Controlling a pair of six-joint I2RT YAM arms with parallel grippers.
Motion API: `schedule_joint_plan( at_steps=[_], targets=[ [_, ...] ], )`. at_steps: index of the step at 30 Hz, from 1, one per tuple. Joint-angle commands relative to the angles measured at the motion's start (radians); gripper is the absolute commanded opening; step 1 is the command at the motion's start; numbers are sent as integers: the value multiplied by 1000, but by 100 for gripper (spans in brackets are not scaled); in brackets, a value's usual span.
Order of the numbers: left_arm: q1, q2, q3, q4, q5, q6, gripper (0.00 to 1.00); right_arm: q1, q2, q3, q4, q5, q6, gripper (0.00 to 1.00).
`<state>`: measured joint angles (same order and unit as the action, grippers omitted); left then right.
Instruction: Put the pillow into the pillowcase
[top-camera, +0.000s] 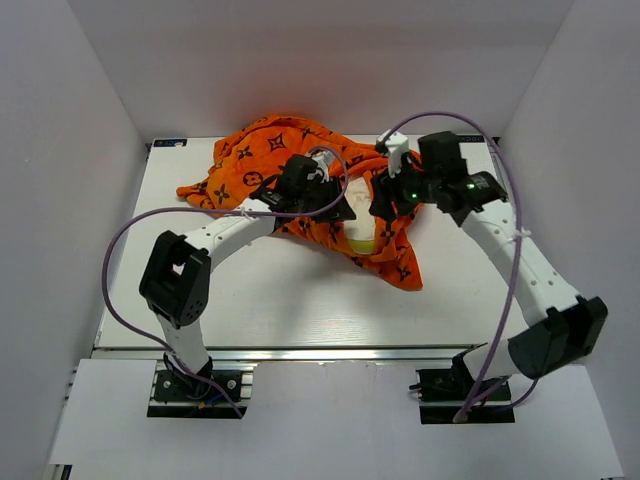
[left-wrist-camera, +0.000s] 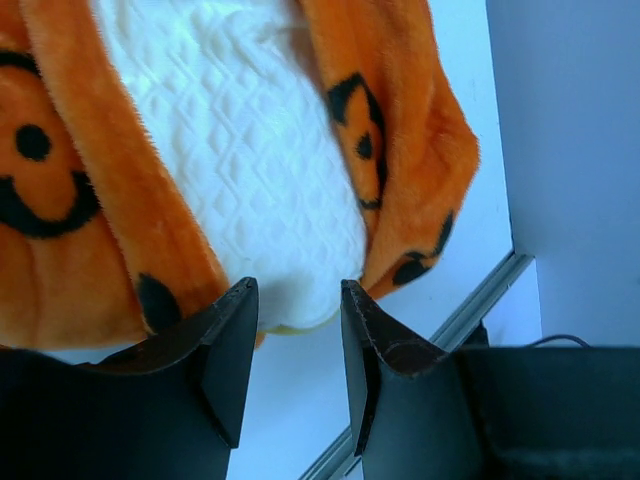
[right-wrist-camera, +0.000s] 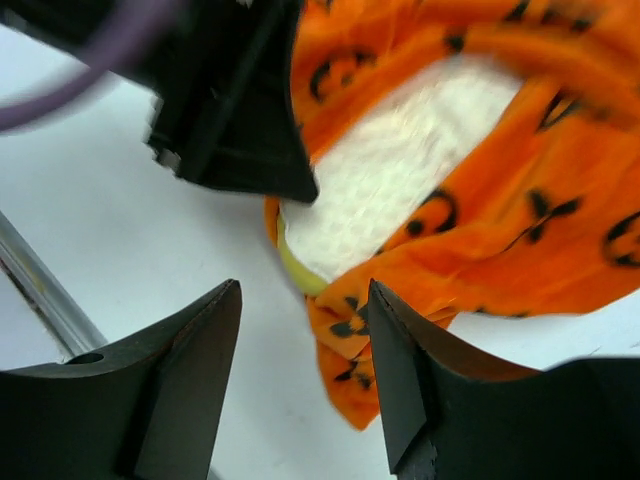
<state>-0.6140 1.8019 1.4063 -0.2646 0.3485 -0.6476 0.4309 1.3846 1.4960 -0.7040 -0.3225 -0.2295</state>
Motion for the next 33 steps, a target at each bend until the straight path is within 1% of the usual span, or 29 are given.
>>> schedule_joint_plan(
  at_steps=[1, 6, 9, 14, 17, 23, 25, 27, 28, 29, 30, 31, 33],
  targets=[
    [2, 36, -26, 68, -60, -15, 49, 17, 95, -77, 12, 129, 90, 60],
    [3, 103, -27, 117, -30, -60, 49, 17, 171, -83, 35, 183, 84, 59],
    [2, 109, -56, 166, -16, -89, 49, 19, 208, -60, 66, 200, 75, 59],
    [3, 122, -56, 168, -11, -95, 49, 28, 303, -5, 101, 292, 41, 59],
    [2, 123, -64, 174, -6, -95, 49, 28, 356, 3, 103, 306, 25, 59],
    [2, 128, -90, 203, 10, -113, 49, 28, 392, -16, 135, 318, 4, 58],
    [2, 131, -92, 206, 12, -113, 49, 28, 412, -20, 132, 318, -4, 53],
    [2, 132, -92, 205, 15, -113, 49, 28, 418, -23, 136, 318, -11, 36],
    [2, 134, -93, 206, 14, -113, 49, 28, 415, -19, 130, 318, -17, 24],
    [3, 136, -90, 205, 15, -110, 48, 22, 400, -16, 115, 291, -28, 14],
    [2, 140, -89, 205, 15, -109, 48, 20, 386, -5, 104, 268, -33, 1],
    [3, 145, -87, 203, 15, -109, 48, 19, 372, 3, 92, 241, -39, 0],
    [2, 169, -72, 202, 17, -106, 48, 16, 320, 23, 46, 142, -51, 0]
  ],
)
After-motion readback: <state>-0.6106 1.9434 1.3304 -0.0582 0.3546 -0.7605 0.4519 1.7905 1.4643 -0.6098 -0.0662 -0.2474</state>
